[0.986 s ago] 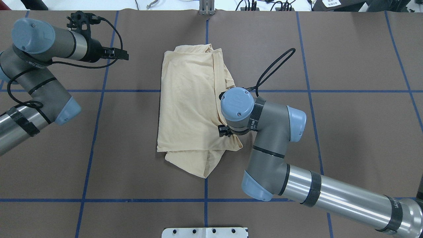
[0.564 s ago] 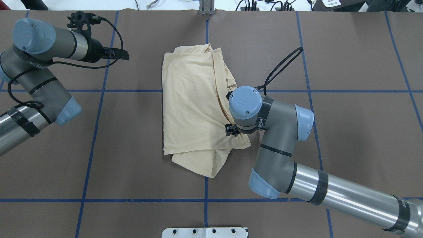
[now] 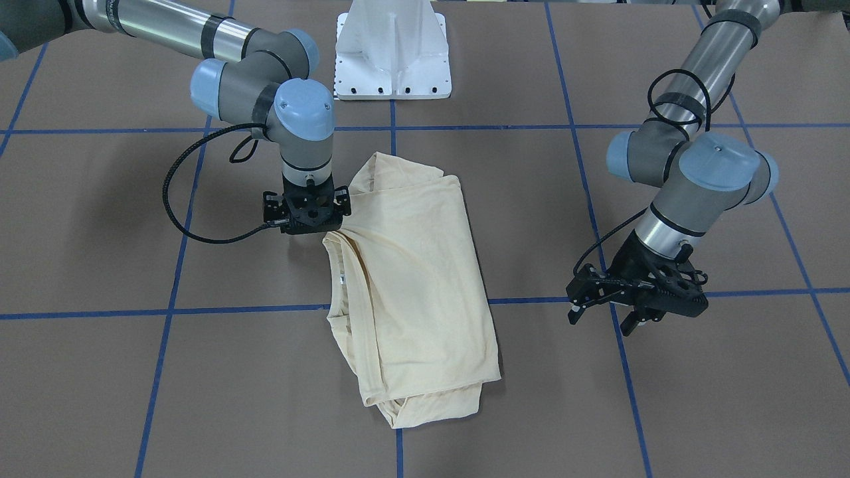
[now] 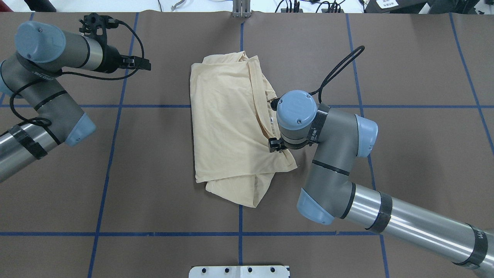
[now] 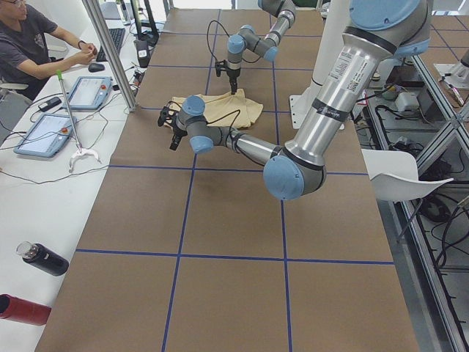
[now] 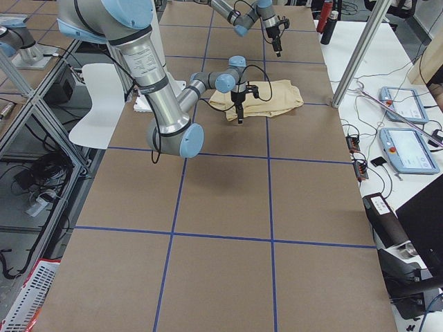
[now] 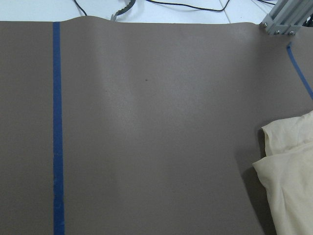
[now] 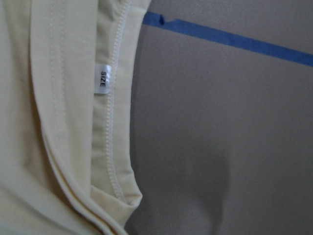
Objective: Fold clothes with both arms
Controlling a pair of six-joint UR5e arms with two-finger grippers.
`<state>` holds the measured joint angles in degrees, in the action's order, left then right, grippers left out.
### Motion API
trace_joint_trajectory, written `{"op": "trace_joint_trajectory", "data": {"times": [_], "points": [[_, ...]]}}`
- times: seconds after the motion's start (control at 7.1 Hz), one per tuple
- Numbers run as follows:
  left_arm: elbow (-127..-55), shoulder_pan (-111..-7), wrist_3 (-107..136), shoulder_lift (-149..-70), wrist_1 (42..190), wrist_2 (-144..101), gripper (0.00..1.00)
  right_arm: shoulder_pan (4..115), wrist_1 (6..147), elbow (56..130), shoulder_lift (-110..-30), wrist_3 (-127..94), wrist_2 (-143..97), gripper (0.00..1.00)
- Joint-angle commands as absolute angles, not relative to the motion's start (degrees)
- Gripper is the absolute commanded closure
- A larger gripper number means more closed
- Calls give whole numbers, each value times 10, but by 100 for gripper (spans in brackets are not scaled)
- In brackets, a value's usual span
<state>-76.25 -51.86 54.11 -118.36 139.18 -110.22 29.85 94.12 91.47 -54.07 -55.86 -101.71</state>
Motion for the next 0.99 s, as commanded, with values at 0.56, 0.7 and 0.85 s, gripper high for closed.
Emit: {"op": "trace_joint_trajectory", "data": {"times": [0.56,0.7,0.85], "points": [[-747,-519,536,-1182,1395,-1102,0,330,822,879,-511,-487,-1008,0],[-744,-518,536,-1182,1396,-1101,0,330,796,859,-498,-476,-991,0],[-741,-518,537,-1183,1396,-1101,0,330,773,820,-473,-476,-967,4]]}}
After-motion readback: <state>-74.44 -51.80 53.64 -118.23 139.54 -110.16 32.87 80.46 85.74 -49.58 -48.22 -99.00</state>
